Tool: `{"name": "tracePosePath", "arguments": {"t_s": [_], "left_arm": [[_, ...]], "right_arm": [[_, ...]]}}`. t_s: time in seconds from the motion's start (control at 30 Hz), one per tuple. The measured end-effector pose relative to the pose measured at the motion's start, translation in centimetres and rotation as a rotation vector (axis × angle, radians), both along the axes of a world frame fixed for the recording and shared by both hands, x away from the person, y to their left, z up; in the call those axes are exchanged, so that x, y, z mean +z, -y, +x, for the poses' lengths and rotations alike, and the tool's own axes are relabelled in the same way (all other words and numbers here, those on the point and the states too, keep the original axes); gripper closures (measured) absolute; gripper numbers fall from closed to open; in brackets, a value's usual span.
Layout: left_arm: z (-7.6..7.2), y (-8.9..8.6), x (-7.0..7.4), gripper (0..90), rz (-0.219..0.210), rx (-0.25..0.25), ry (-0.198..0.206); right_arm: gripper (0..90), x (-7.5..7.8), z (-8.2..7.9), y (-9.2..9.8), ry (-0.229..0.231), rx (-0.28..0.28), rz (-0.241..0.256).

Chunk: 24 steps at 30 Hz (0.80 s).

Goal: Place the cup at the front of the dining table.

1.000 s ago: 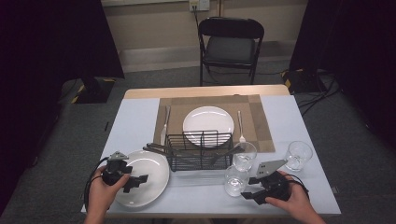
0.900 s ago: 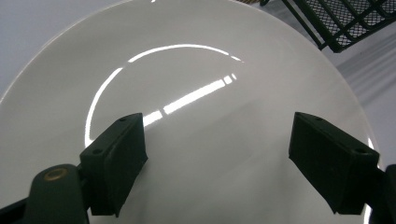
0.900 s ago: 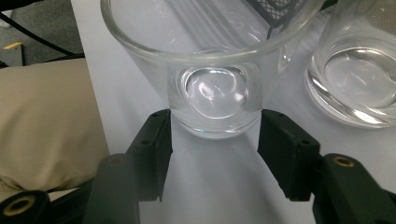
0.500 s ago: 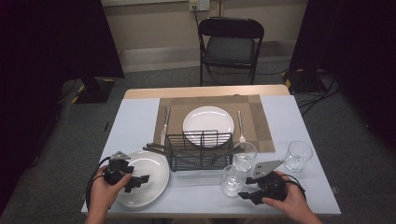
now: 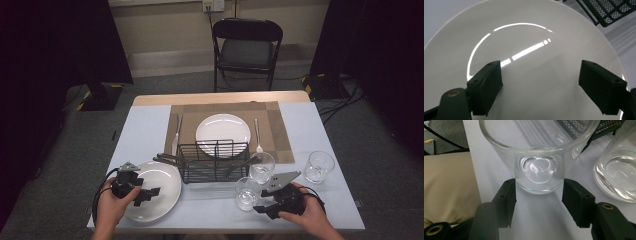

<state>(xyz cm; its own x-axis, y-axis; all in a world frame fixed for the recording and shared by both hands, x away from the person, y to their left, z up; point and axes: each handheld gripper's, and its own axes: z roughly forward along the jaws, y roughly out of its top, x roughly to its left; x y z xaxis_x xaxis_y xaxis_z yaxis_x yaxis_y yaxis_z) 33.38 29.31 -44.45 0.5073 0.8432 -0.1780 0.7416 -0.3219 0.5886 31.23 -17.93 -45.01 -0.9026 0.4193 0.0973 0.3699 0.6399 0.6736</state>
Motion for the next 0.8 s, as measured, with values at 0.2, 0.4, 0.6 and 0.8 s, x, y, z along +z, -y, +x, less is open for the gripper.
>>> {"name": "tracePosePath", "arguments": {"t_s": [0.2, 0.4, 0.6, 0.8], "left_arm": [[0.01, -0.13, 0.06, 18.6, -0.004, 0.006, 0.004], [0.01, -0.20, 0.10, 18.6, -0.005, 0.009, 0.006], [0.03, -0.12, 0.06, 18.6, -0.002, 0.009, 0.003], [0.05, -0.23, 0.21, 18.6, -0.004, 0.007, 0.004]], "right_arm": [[45.4, 0.08, 0.05, -0.02, 0.005, 0.007, -0.002], [45.4, 0.12, 0.02, -0.05, 0.008, 0.005, -0.005], [45.3, 0.15, 0.07, -0.09, 0.004, 0.008, -0.009], [45.4, 0.11, 0.06, -0.22, 0.008, 0.009, -0.006]]}}
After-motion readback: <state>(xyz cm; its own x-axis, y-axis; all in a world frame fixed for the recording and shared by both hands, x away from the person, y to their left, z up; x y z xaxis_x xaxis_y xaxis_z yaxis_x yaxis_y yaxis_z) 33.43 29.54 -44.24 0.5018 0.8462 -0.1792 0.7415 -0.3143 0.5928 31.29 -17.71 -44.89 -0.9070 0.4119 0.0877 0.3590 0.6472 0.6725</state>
